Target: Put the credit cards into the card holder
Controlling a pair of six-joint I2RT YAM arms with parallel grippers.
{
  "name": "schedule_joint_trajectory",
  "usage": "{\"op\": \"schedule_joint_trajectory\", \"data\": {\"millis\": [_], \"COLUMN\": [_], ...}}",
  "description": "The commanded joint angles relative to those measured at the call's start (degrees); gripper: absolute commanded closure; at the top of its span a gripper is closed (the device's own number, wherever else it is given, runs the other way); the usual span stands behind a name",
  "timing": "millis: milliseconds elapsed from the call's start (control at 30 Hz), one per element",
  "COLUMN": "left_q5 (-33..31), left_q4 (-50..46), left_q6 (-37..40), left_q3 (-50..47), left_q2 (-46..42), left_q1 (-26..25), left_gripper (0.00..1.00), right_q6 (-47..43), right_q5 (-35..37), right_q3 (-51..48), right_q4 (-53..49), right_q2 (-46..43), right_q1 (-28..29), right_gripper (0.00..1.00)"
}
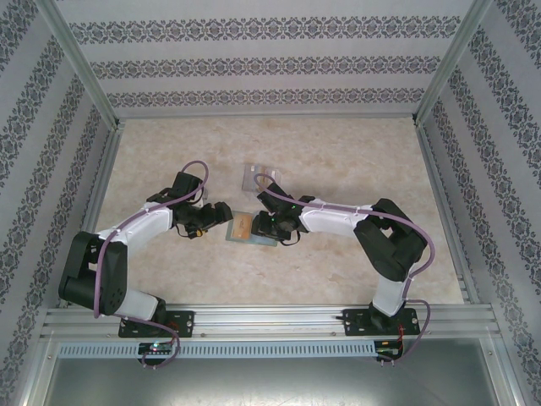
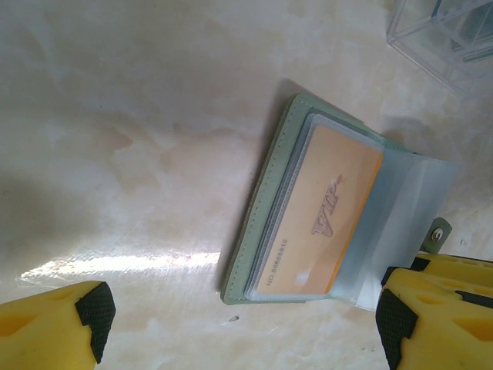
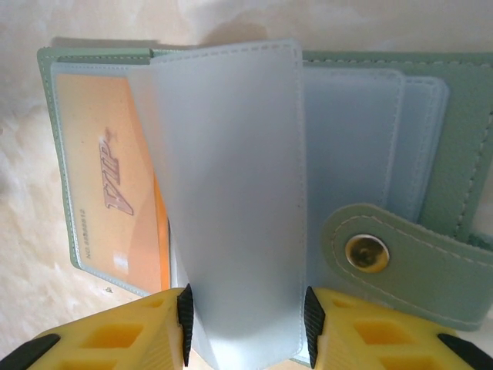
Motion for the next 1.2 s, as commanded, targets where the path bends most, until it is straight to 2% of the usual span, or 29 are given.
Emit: {"op": "schedule_joint_trajectory", "data": {"millis": [0,267,500,833,1000,1167], "left_q5": [-1.0,-2.2,-5.8,-3.7,-2.4,-0.9], "left_q4": [-0.1,-0.5,-3.4,-2.3,-1.3,-0.6], "left_q6": [-0.1,0.0,0.1,-0.4,-1.0,-1.4], "left_q3": [0.2,0.7,1.5,0.6,-0.2,-1.1], "left_q2": [-0.4,-0.1,0.3,0.3,0.2,-0.4], "left_q1": [0.7,0.7,1.0,4.0,5.7,7.2], "left_gripper": [0.10,0.10,0.10,0.10,0.09,0.09], "right_q6": [-1.2,-0.7,-0.9,-1.7,-2.5,-1.7], "right_q5": [0.0,-2.6,-5.7,-6.7,-7.6,-11.9], "right_q3": [1.0,1.9,2.3,4.3,6.1,7.3], "right_q4": [1.2,5.1,9.3,11.4,13.5,19.1], "right_q2": [-2.0,-0.4,0.8,2.1,5.6,10.0], "right_q1": [-0.3,-0.2,0.0,0.5,1.1,1.6], "right_gripper": [0.54,0.53,0.58,0.57,0.57,0.57]}}
